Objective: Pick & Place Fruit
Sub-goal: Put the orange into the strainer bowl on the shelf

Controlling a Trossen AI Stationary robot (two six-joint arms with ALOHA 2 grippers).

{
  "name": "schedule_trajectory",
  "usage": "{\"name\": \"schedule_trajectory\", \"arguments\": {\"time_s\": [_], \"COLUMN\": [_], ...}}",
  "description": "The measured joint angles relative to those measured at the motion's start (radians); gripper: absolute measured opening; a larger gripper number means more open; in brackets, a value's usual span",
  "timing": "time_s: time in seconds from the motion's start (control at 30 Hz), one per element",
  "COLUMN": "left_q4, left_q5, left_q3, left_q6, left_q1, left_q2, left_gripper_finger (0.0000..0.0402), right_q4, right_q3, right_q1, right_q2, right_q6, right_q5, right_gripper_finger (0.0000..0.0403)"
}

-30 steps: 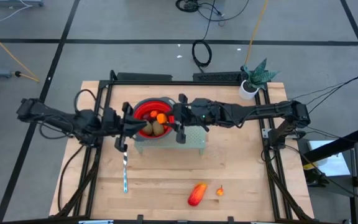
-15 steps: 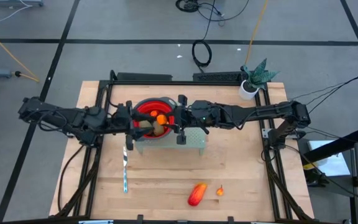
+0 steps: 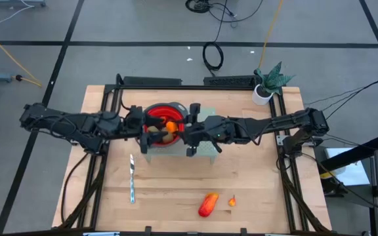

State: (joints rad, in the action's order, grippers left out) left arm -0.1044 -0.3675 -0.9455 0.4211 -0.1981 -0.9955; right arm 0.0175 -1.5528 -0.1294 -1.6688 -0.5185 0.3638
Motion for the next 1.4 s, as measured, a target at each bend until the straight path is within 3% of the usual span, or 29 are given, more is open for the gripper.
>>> {"name": "schedule_trajectory", "arguments": {"time_s": [0.2,0.97,1.3,1.4], "left_q4": [0.0,0.116,0.133,0.132], "left_q5": [0.0,0.004,-0.003,-0.002], "left_q3": [0.0,0.0,0.001,0.001], "left_q6": [0.027,0.105,0.117,0.128], "left_q1": [0.032,0.054,0.056,0.055], "left_q2": [0.0,-0.13,-0.109,-0.101], "left_gripper_finger": [0.0296,0.0296,0.0295,0.0279], "right_q4": [-0.005,-0.05,-0.047,-0.038], "right_q3": [0.0,0.0,0.0,0.0], "right_q1": [-0.022,-0.031,-0.032,-0.032], "right_q2": [0.0,-0.016,-0.014,-0.014], "right_q6": [-0.051,-0.096,-0.096,-0.096], "right_q5": [0.059,0.061,0.107,0.106], "right_gripper_finger": [0.0142,0.0142,0.0142,0.0142]}}
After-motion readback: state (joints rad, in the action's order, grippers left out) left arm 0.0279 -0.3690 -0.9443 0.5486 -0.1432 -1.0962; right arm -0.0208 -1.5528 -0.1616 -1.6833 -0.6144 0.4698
